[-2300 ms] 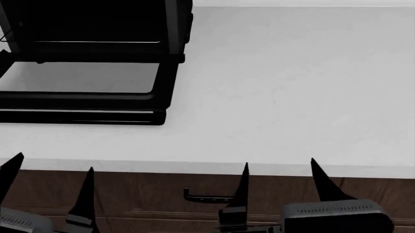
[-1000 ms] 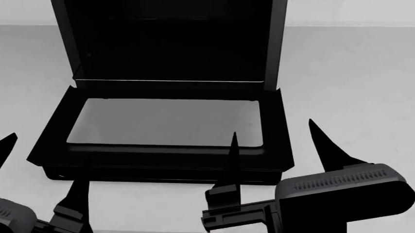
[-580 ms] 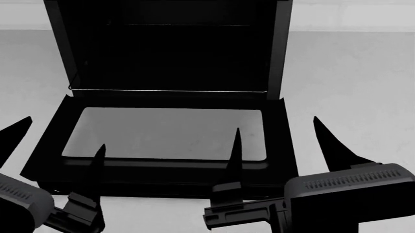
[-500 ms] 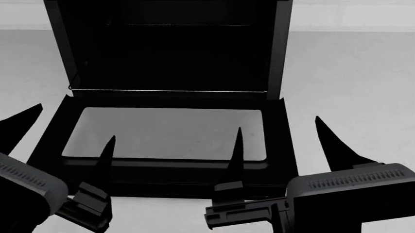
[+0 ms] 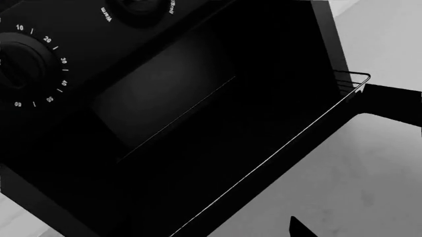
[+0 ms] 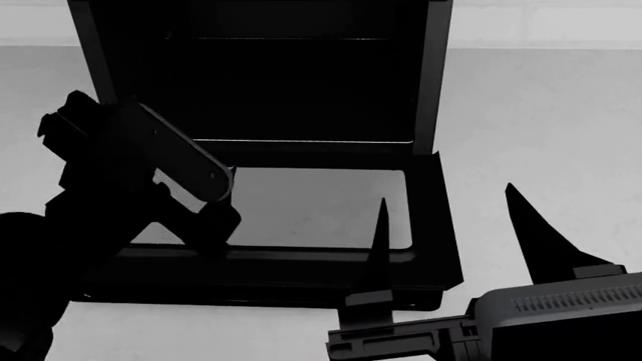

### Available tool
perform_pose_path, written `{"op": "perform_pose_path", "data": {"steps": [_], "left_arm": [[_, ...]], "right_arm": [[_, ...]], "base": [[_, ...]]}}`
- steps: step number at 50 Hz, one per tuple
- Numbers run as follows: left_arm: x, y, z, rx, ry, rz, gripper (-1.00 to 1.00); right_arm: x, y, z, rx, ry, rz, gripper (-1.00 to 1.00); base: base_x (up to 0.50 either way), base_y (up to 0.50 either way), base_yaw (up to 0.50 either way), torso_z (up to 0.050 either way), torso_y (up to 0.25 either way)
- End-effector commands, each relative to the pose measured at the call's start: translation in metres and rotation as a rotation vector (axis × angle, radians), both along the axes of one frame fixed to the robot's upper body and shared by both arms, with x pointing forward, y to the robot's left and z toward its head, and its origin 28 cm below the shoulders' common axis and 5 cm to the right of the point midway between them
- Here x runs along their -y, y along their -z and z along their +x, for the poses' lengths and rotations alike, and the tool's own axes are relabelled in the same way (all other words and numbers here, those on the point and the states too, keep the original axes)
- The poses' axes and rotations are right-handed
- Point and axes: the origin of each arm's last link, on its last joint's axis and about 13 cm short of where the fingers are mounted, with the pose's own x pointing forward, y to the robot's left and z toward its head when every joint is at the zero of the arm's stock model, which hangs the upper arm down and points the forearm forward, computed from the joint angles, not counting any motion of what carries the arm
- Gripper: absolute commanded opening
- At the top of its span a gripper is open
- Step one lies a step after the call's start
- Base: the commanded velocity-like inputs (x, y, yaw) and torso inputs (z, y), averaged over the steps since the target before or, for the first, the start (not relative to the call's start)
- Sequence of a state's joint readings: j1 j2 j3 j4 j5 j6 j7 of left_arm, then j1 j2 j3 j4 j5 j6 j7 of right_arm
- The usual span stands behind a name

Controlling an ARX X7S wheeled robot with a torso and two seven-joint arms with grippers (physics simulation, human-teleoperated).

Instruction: Fully slide the toaster oven rack0 out.

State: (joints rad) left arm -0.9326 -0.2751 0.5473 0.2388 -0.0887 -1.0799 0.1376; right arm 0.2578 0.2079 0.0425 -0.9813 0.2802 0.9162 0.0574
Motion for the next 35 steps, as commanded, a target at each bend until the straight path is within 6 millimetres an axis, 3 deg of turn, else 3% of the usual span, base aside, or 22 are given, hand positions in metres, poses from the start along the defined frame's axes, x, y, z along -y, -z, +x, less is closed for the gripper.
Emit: {"op": "perform_pose_path", "data": {"steps": [1, 12, 35], "left_arm": [[-0.002, 0.008, 0.044, -0.098, -0.060, 0.101, 1.00], [0.001, 0.020, 0.082, -0.147, -0.104, 0.117, 1.00], [0.021, 0.037, 0.103, -0.210, -0.092, 0.173, 1.00]], "right_arm": [[0.002, -0.001, -0.004, 0.003, -0.009, 0.017, 1.00], [0.001, -0.004, 0.000, 0.002, -0.015, 0.016, 1.00], [0.002, -0.002, 0.001, -0.007, -0.019, 0.020, 1.00]], "base": [[0.00, 0.00, 0.00, 0.000, 0.000], [0.00, 0.00, 0.00, 0.000, 0.000], [0.00, 0.00, 0.00, 0.000, 0.000]]}}
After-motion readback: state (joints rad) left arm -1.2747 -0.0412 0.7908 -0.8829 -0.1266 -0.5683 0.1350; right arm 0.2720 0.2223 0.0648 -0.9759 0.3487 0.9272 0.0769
